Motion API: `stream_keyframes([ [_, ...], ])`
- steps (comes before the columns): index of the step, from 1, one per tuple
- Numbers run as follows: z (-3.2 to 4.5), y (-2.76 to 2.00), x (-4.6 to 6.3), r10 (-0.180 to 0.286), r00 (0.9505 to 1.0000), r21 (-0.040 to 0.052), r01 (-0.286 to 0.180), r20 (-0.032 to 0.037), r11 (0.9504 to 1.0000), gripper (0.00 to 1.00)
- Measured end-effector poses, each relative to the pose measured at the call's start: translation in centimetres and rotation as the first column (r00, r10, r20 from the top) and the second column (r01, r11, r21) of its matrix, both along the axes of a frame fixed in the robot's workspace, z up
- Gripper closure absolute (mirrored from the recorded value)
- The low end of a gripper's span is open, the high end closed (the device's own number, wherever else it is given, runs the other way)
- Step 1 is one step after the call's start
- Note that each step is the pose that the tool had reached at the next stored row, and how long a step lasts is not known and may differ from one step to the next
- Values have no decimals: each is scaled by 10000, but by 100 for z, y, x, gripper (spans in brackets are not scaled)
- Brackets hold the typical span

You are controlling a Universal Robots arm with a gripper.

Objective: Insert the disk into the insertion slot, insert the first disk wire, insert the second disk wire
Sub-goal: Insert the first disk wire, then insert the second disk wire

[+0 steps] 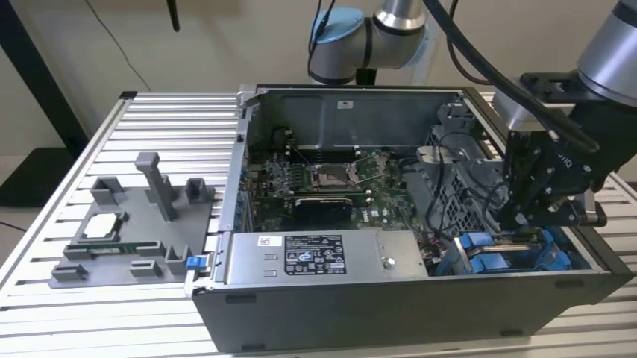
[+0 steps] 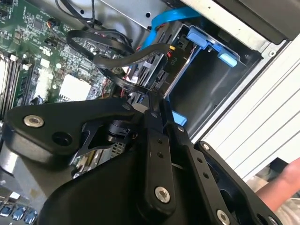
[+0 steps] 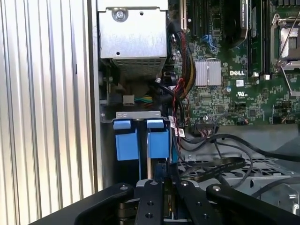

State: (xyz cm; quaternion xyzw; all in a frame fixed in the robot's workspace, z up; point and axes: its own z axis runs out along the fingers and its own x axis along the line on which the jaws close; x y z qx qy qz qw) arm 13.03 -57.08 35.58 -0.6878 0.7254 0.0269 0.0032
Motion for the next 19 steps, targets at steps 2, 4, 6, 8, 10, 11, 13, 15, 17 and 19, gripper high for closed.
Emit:
stream_keyframes([
  [2,-23,-1,0,118,9999,0,-118,32,9999,100],
  [4,-38,-1,-1,294,9995,-3,-294,86,9996,100],
  [6,-50,-1,-1,428,9989,-4,-428,195,9991,100],
  [8,-60,-1,0,435,9987,-4,-435,265,9991,100],
  [10,-60,-1,0,436,9987,-6,-436,266,9990,100],
  [11,-64,-1,0,436,9987,-4,-436,269,9990,100],
  [13,-84,-2,-2,432,9985,5,-433,344,9991,100],
  [15,-103,-1,-1,434,9981,12,-435,441,9991,100],
  [17,-114,-1,0,434,9977,22,-436,512,9990,100],
  [19,-118,-1,0,434,9976,29,-436,544,9990,100],
])
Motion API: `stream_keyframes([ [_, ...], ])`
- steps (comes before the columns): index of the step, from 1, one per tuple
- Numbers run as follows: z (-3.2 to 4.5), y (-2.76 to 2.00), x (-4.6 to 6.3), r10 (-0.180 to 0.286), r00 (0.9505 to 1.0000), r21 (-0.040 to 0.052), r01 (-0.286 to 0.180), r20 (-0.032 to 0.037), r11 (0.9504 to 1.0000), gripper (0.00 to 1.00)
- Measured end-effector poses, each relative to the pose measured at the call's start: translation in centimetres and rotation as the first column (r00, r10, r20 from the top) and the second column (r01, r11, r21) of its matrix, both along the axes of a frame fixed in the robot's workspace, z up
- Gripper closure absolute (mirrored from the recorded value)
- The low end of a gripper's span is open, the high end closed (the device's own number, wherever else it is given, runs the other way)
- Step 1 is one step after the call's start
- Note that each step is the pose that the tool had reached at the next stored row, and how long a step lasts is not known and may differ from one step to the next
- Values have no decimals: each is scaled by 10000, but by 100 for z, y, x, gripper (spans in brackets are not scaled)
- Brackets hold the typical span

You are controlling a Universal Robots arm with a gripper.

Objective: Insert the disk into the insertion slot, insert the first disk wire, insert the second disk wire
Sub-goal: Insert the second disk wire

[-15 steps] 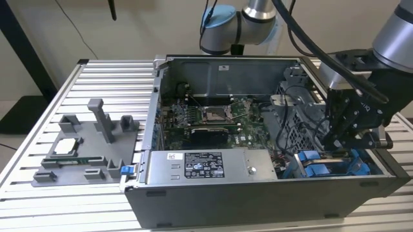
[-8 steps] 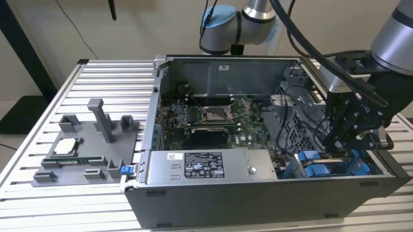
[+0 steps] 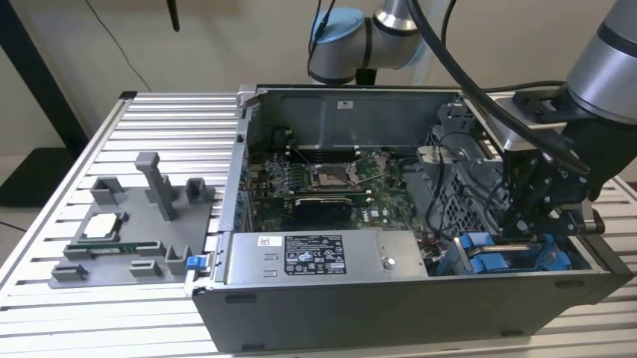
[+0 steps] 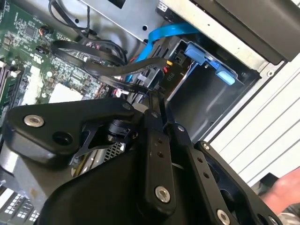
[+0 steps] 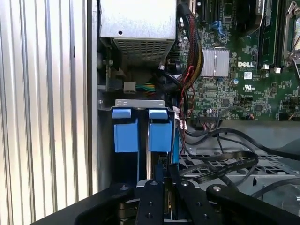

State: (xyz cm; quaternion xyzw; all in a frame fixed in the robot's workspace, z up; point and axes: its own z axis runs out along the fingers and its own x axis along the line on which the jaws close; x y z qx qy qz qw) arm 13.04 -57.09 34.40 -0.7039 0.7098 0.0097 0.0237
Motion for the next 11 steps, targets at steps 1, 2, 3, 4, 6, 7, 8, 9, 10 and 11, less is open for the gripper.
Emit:
stream_keyframes([
  [1,-3,1,0,0,10000,6,0,6,10000,100],
  [2,-7,1,-1,-1,10000,8,1,8,10000,100],
  [3,-11,1,-1,-1,10000,9,1,12,10000,100],
  [4,-14,0,-1,-1,10000,7,1,14,10000,100],
  [6,-19,0,-1,-1,10000,7,1,19,10000,100],
  [7,-23,0,-1,-2,10000,9,2,21,10000,100],
  [8,-27,1,-1,-2,10000,12,2,25,10000,100],
  [9,-29,0,-1,-2,10000,11,2,26,10000,100],
  [10,-31,0,-1,-2,10000,10,2,27,10000,100],
  [11,-35,0,-1,-2,10000,12,2,27,10000,100],
])
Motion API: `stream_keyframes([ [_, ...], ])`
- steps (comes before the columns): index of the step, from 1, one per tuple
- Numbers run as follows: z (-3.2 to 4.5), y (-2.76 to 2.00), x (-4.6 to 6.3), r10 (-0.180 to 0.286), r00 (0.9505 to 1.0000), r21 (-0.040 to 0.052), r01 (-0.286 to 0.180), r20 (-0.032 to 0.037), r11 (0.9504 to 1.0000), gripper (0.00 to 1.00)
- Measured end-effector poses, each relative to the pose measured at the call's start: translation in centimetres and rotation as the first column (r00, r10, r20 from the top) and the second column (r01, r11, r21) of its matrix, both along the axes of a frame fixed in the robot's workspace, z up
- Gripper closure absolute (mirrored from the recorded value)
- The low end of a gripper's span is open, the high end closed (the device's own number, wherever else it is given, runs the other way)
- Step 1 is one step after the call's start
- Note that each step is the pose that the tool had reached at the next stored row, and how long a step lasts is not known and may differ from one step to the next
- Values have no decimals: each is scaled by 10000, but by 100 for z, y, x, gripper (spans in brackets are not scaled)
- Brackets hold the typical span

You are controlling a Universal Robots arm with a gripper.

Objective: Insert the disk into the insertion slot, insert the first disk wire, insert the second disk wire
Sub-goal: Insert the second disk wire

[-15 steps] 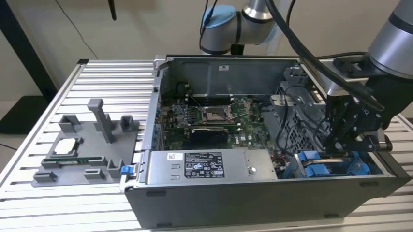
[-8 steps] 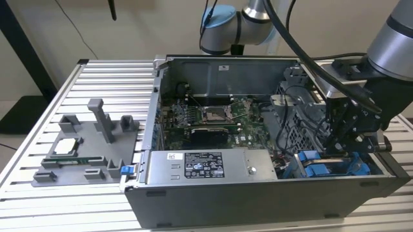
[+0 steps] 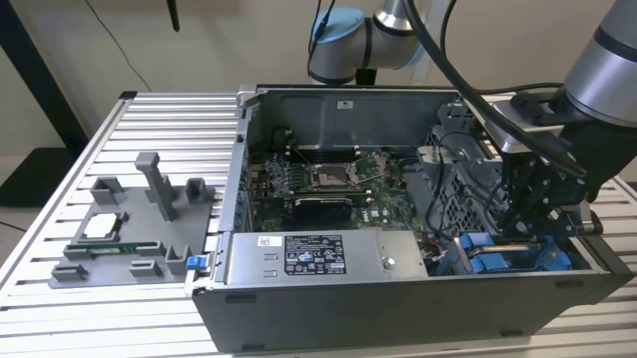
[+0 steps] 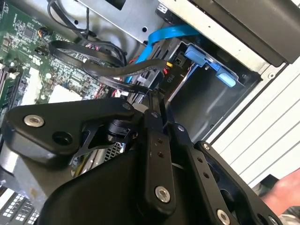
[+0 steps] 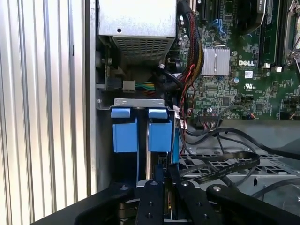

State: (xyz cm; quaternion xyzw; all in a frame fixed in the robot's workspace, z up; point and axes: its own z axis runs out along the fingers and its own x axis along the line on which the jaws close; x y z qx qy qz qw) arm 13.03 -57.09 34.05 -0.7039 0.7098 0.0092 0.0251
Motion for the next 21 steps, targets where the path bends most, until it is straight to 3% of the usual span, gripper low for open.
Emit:
stream_keyframes([
  [21,17,10,1,1,10000,9,-1,5,10000,100],
])
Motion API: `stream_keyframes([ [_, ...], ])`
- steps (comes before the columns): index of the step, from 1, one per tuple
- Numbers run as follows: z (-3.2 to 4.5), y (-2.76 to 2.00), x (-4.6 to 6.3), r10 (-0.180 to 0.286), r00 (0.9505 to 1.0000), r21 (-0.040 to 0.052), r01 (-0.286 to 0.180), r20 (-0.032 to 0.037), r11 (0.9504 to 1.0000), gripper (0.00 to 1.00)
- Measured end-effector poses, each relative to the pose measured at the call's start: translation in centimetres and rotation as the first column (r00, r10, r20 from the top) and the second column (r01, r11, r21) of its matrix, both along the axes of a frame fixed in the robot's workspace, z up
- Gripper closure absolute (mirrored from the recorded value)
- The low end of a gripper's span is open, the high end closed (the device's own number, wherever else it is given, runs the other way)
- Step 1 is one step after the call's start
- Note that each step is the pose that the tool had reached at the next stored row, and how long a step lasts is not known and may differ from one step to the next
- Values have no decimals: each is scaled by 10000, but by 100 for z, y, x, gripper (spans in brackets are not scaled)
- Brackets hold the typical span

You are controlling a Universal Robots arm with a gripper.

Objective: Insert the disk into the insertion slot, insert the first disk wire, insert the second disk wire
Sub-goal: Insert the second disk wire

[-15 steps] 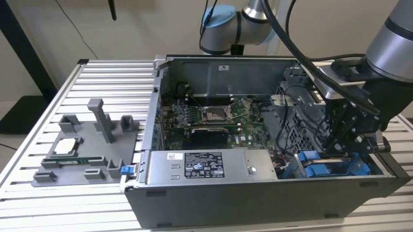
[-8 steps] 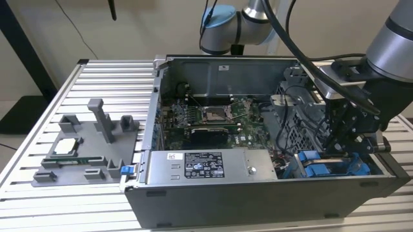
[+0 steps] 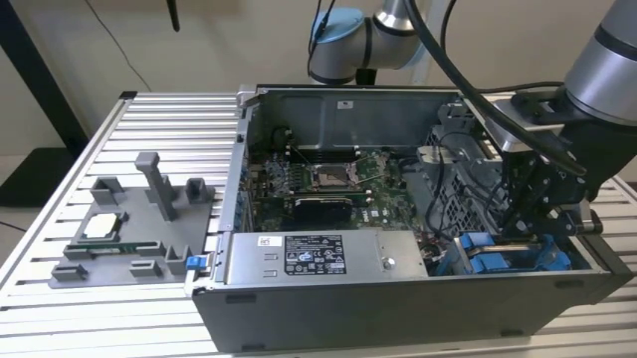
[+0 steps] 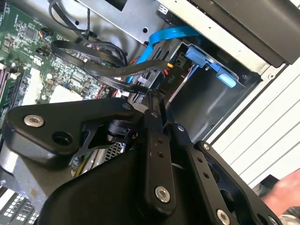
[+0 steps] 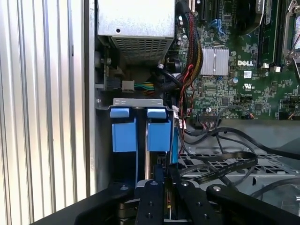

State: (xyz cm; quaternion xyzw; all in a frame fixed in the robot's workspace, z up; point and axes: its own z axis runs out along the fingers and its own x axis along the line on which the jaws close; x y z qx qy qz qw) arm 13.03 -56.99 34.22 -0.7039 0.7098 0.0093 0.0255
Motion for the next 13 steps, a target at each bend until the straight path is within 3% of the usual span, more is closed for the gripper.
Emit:
stream_keyframes([
  [11,-85,-1,0,0,10000,22,0,21,10000,100],
  [12,-92,0,-1,-1,10000,44,0,20,10000,0],
  [13,-88,1,0,-1,10000,52,1,20,10000,0],
])
